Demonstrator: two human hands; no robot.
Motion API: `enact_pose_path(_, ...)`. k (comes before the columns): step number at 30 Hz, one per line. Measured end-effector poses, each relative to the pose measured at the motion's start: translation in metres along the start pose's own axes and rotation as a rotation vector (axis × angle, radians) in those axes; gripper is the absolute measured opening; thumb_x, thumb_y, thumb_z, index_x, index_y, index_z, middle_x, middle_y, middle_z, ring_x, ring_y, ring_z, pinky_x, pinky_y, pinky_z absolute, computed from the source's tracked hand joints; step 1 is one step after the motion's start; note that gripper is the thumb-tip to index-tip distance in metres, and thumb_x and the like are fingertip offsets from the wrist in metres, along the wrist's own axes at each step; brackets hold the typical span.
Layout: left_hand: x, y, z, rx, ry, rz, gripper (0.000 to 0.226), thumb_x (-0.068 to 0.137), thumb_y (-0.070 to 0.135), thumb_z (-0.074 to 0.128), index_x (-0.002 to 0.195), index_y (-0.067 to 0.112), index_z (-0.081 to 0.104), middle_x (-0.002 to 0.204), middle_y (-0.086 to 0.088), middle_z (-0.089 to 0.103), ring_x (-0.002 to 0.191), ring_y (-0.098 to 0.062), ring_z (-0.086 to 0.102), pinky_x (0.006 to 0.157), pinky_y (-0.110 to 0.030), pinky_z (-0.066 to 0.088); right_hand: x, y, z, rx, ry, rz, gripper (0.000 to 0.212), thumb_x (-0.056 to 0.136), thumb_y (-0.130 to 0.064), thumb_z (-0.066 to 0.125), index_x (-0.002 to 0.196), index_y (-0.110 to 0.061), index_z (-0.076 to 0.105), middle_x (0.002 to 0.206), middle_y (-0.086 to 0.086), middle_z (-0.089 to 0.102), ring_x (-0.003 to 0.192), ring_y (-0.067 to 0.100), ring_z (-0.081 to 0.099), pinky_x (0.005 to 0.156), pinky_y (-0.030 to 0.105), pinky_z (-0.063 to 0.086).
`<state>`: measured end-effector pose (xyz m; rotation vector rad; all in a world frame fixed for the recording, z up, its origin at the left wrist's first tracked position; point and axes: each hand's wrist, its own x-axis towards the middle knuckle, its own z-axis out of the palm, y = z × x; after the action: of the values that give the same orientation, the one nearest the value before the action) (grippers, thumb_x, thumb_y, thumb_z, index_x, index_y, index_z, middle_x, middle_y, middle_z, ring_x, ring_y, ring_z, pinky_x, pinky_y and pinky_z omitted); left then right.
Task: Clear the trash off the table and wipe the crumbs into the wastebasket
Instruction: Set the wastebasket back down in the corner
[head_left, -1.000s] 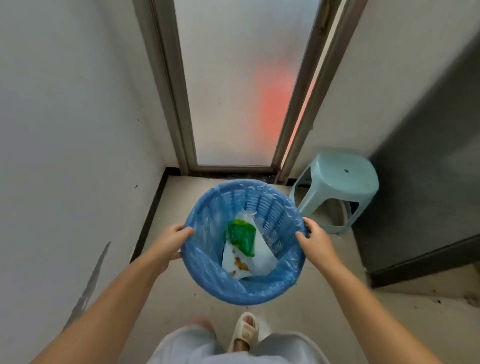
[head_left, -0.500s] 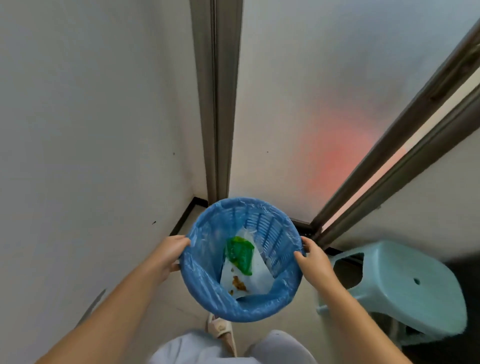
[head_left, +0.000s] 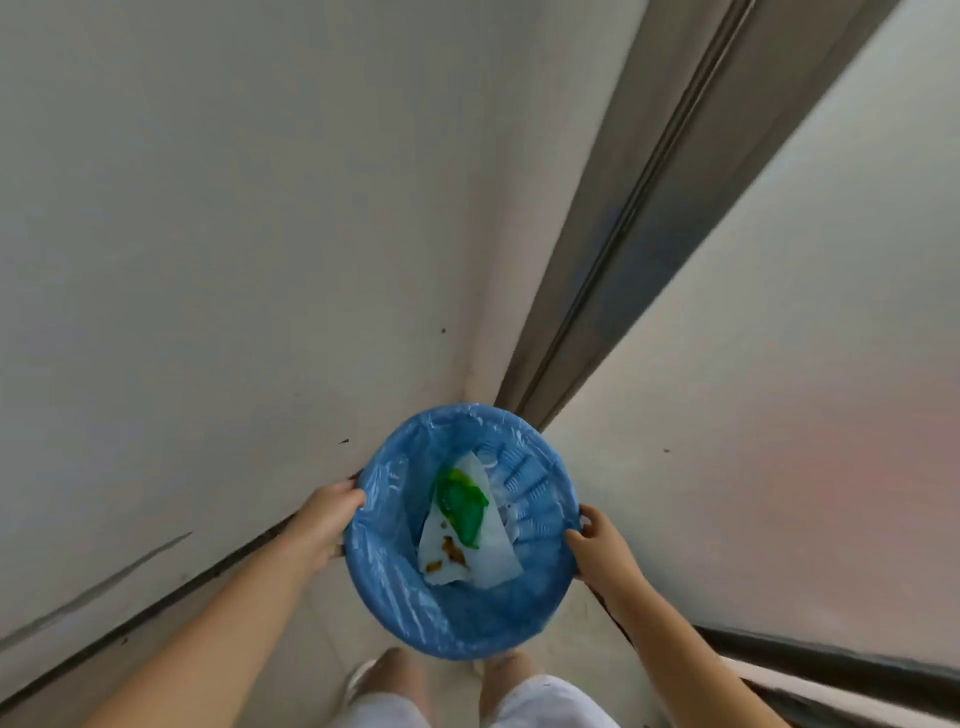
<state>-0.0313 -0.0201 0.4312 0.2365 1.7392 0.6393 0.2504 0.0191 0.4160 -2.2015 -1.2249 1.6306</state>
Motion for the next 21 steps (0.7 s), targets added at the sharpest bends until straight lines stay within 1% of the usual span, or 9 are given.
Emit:
enact_pose_path(2, 0.03, -0.003, 0.015, -0.049, 0.06, -0.049, 0.035, 0.086, 0.001, 0.041, 0.114, 0.007, 0.061, 0.09, -0.008, 0.065, 0.076, -0.021, 0.06, 0.066, -0.028, 0.049, 0.043, -0.012, -0.003, -0.084, -0.052, 0.014, 0.044, 0.086, -0.009, 0.045, 0.129, -0.016, 0.044, 0.105, 0.001, 0.058, 0.095, 0.021, 0.061, 0.078, 0.035, 0.056)
enact_pose_path(4, 0.058, -0.01, 0.027, -0.097, 0.111, -0.094, 0.035, 0.086, 0.003, 0.042, 0.114, 0.009, 0.06, 0.093, -0.008, 0.065, 0.076, -0.02, 0.06, 0.065, -0.027, 0.049, 0.083, -0.021, 0.0, -0.153, -0.07, 0.02, 0.045, 0.085, -0.008, 0.043, 0.129, -0.016, 0.044, 0.103, 0.003, 0.058, 0.093, 0.023, 0.061, 0.073, 0.033, 0.054)
enact_pose_path(6, 0.096, -0.021, 0.04, -0.14, 0.149, -0.128, 0.034, 0.086, 0.005, 0.044, 0.115, 0.011, 0.06, 0.098, -0.01, 0.066, 0.076, -0.019, 0.06, 0.063, -0.026, 0.048, 0.131, -0.022, 0.01, -0.21, -0.104, 0.028, 0.045, 0.085, -0.008, 0.041, 0.129, -0.017, 0.043, 0.105, 0.003, 0.057, 0.095, 0.025, 0.061, 0.078, 0.036, 0.055)
enact_pose_path(9, 0.17, -0.044, 0.053, -0.178, 0.206, -0.154, 0.033, 0.086, 0.005, 0.045, 0.115, 0.011, 0.06, 0.108, -0.015, 0.067, 0.075, -0.02, 0.061, 0.06, -0.025, 0.049, 0.213, -0.011, 0.039, -0.271, -0.142, 0.051, 0.048, 0.088, -0.009, 0.039, 0.135, -0.018, 0.039, 0.12, 0.007, 0.055, 0.107, 0.031, 0.058, 0.091, 0.044, 0.052)
enact_pose_path(11, 0.227, -0.062, 0.063, -0.189, 0.226, -0.174, 0.03, 0.087, 0.005, 0.044, 0.112, 0.011, 0.06, 0.105, -0.014, 0.066, 0.076, -0.02, 0.061, 0.059, -0.026, 0.048, 0.272, 0.005, 0.064, -0.321, -0.139, 0.033, 0.049, 0.089, -0.009, 0.039, 0.138, -0.017, 0.037, 0.13, 0.01, 0.052, 0.114, 0.033, 0.055, 0.096, 0.046, 0.049)
enact_pose_path(13, 0.278, -0.081, 0.073, -0.204, 0.246, -0.178, 0.026, 0.087, 0.002, 0.044, 0.104, 0.012, 0.06, 0.091, -0.01, 0.064, 0.071, -0.018, 0.059, 0.059, -0.025, 0.046, 0.325, 0.021, 0.09, -0.361, -0.134, 0.009, 0.05, 0.089, -0.01, 0.04, 0.139, -0.016, 0.037, 0.134, 0.01, 0.05, 0.118, 0.033, 0.053, 0.099, 0.045, 0.047)
enact_pose_path(15, 0.325, -0.099, 0.081, -0.206, 0.275, -0.164, 0.027, 0.086, -0.002, 0.043, 0.101, 0.014, 0.06, 0.081, -0.006, 0.062, 0.066, -0.017, 0.057, 0.059, -0.023, 0.045, 0.372, 0.038, 0.113, -0.373, -0.15, -0.008, 0.051, 0.088, -0.012, 0.041, 0.138, -0.016, 0.037, 0.134, 0.008, 0.05, 0.118, 0.033, 0.053, 0.099, 0.047, 0.047)
enact_pose_path(19, 0.391, -0.126, 0.088, -0.217, 0.296, -0.131, 0.03, 0.085, 0.0, 0.043, 0.105, 0.016, 0.059, 0.096, -0.009, 0.062, 0.067, -0.016, 0.057, 0.061, -0.025, 0.045, 0.437, 0.065, 0.145, -0.35, -0.143, -0.023, 0.05, 0.086, -0.013, 0.043, 0.136, -0.016, 0.04, 0.133, 0.012, 0.052, 0.117, 0.033, 0.054, 0.098, 0.05, 0.048)
enact_pose_path(21, 0.412, -0.132, 0.09, -0.227, 0.296, -0.118, 0.034, 0.085, -0.001, 0.04, 0.107, 0.017, 0.059, 0.094, -0.007, 0.062, 0.067, -0.014, 0.056, 0.059, -0.024, 0.045, 0.456, 0.071, 0.154, -0.365, -0.119, -0.054, 0.049, 0.088, -0.013, 0.043, 0.136, -0.015, 0.039, 0.132, 0.012, 0.053, 0.117, 0.033, 0.054, 0.098, 0.047, 0.047)
